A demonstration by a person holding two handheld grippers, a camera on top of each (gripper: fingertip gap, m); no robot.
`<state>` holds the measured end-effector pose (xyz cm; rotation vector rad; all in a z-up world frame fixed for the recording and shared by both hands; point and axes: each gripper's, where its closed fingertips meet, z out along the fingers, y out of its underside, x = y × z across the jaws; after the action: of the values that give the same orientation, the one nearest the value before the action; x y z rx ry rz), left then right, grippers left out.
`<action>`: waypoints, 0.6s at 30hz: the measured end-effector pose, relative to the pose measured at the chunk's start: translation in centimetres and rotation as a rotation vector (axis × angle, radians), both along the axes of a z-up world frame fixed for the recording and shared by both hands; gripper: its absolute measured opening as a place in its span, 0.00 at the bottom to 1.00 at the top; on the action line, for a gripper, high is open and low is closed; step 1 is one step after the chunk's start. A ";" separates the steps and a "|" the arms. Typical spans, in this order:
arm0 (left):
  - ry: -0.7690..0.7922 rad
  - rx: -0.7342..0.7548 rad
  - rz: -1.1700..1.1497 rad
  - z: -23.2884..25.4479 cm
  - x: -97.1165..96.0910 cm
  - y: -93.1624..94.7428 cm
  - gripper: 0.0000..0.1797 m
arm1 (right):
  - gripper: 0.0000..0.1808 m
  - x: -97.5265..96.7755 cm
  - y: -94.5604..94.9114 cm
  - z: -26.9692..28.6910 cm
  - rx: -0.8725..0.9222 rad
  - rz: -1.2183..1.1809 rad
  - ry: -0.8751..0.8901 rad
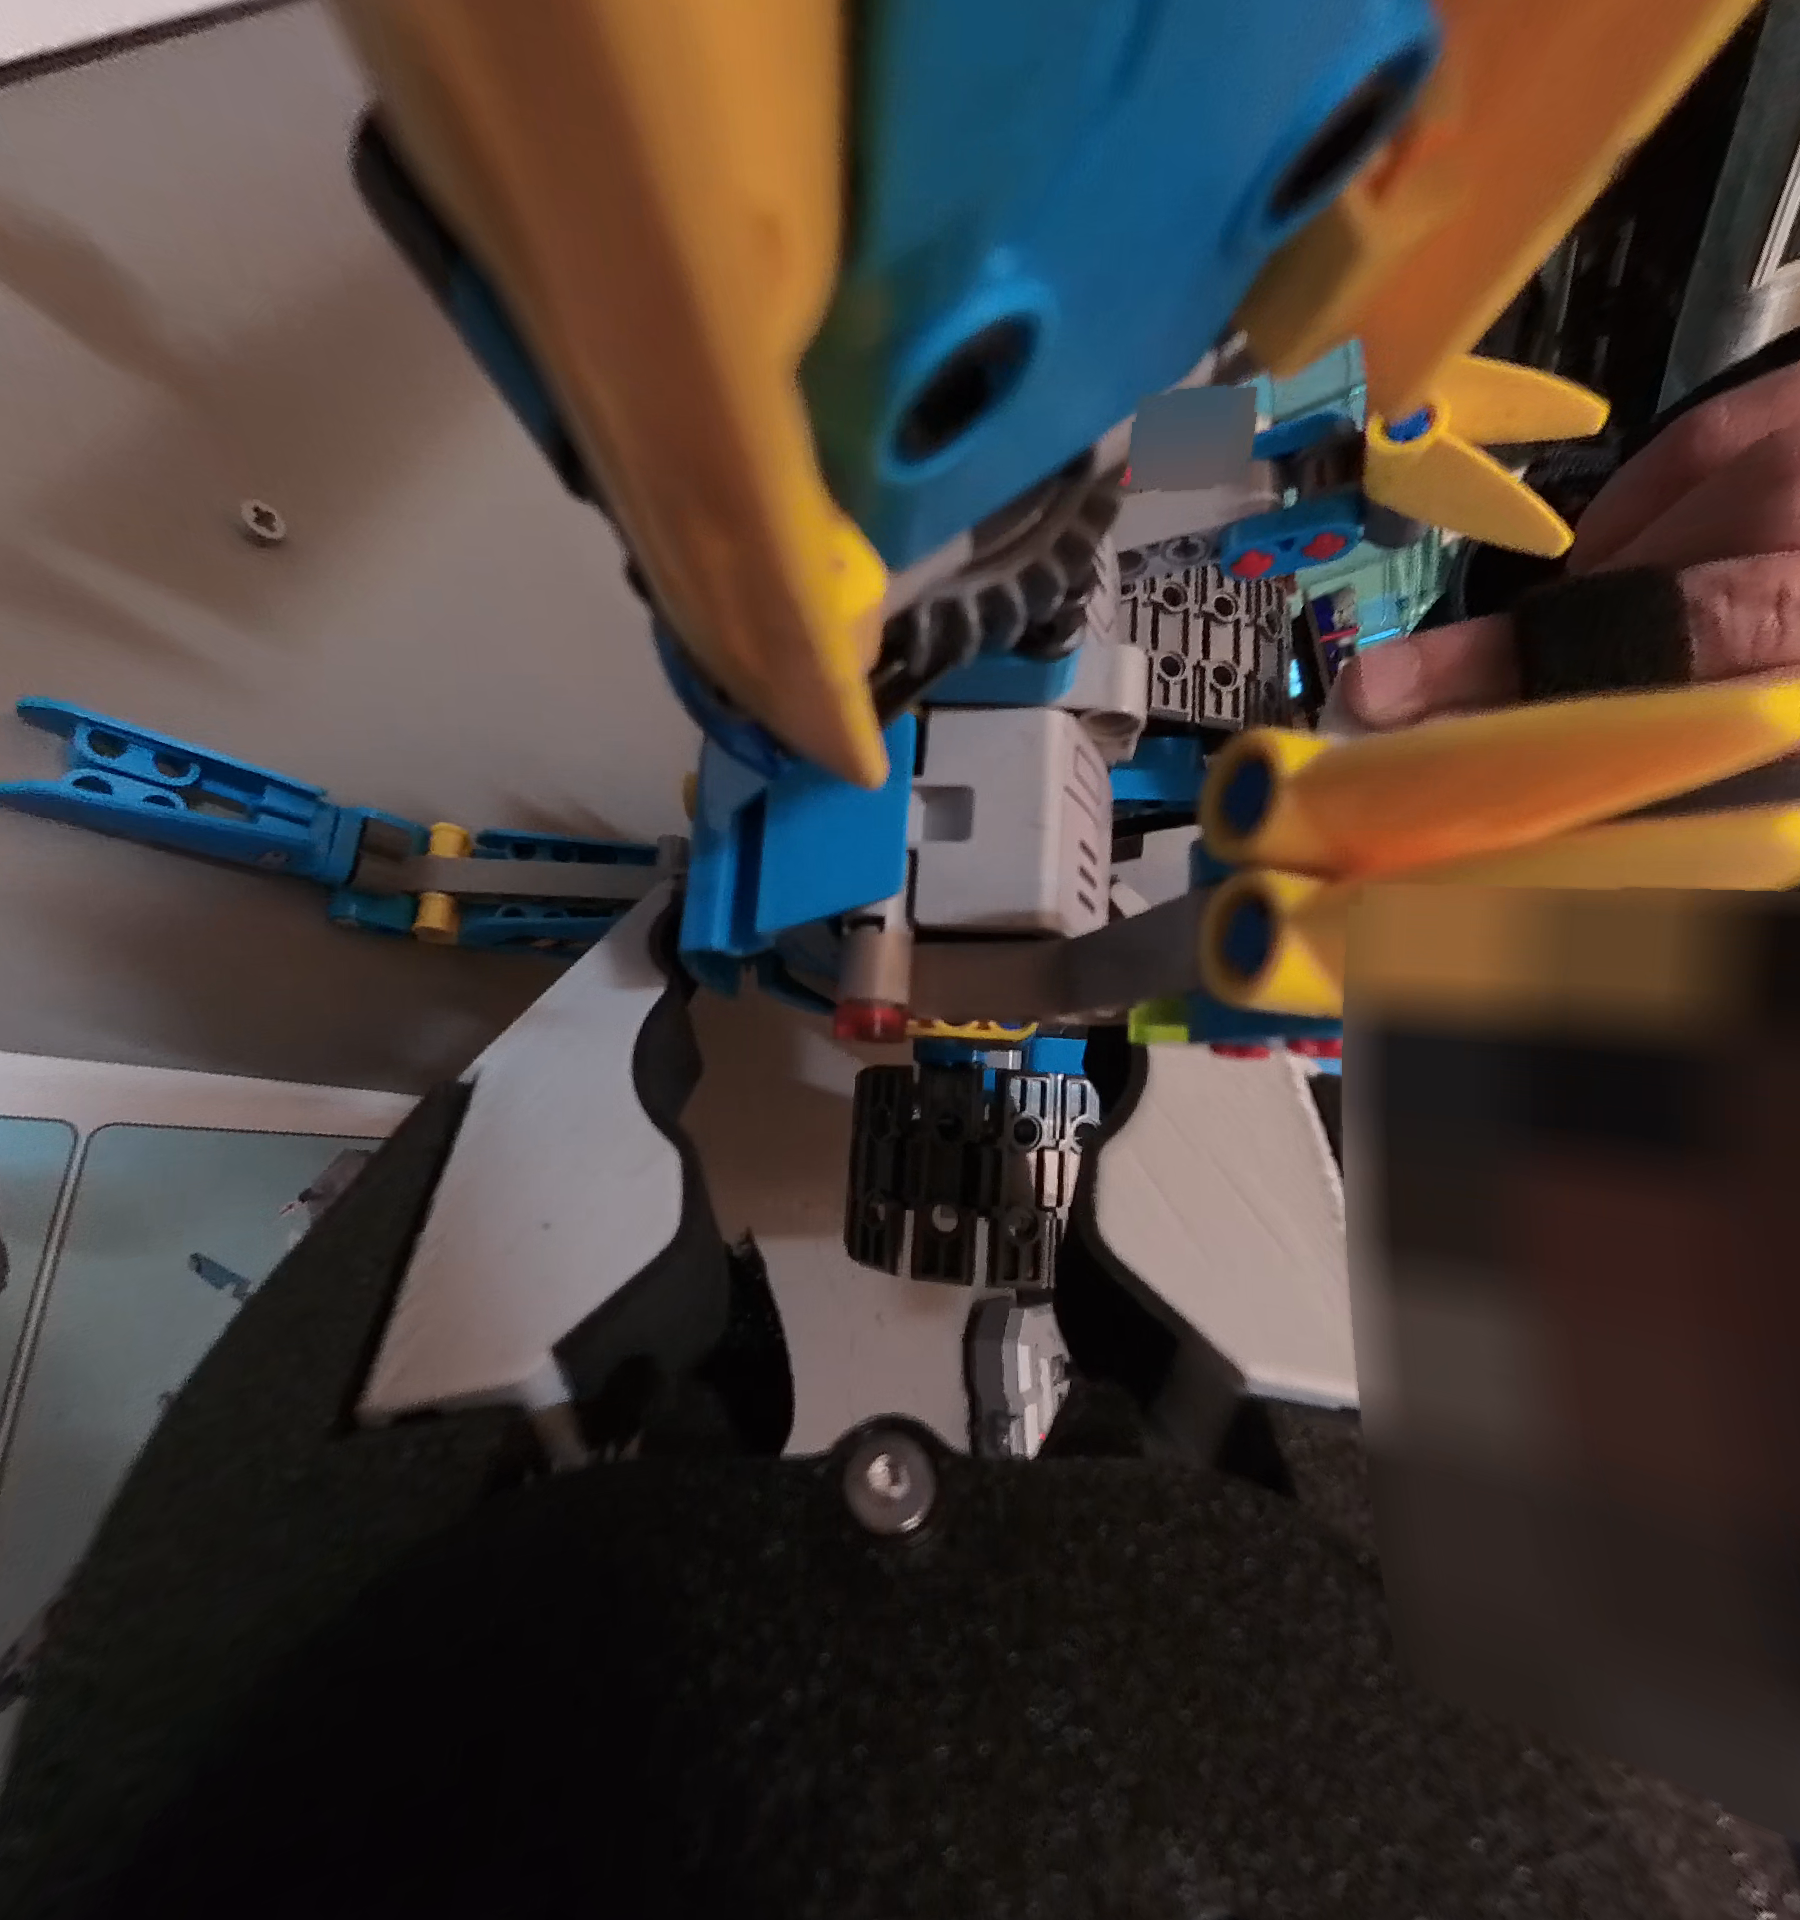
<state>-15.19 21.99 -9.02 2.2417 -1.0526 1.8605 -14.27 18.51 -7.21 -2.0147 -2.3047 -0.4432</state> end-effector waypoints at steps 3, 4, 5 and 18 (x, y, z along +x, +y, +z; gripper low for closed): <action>0.000 -0.005 -0.001 0.1 -0.1 0.1 0.40 | 0.01 -0.6 -0.2 0.0 -0.009 0.014 0.027; -0.001 -0.006 -0.004 0.1 -0.2 0.1 0.41 | 0.01 -0.8 -0.5 0.1 -0.028 0.011 0.055; -0.003 -0.007 -0.004 0.1 -0.2 0.0 0.41 | 0.01 -1.0 -0.8 0.3 -0.049 0.002 0.089; -0.023 0.338 0.025 0.5 0.1 -2.1 0.40 | 0.02 6.0 -4.1 7.4 0.142 -0.374 0.973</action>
<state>-15.06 19.93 -8.52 2.4183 -1.4457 1.8391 -8.24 14.43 0.19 -1.9378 -1.2917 0.3145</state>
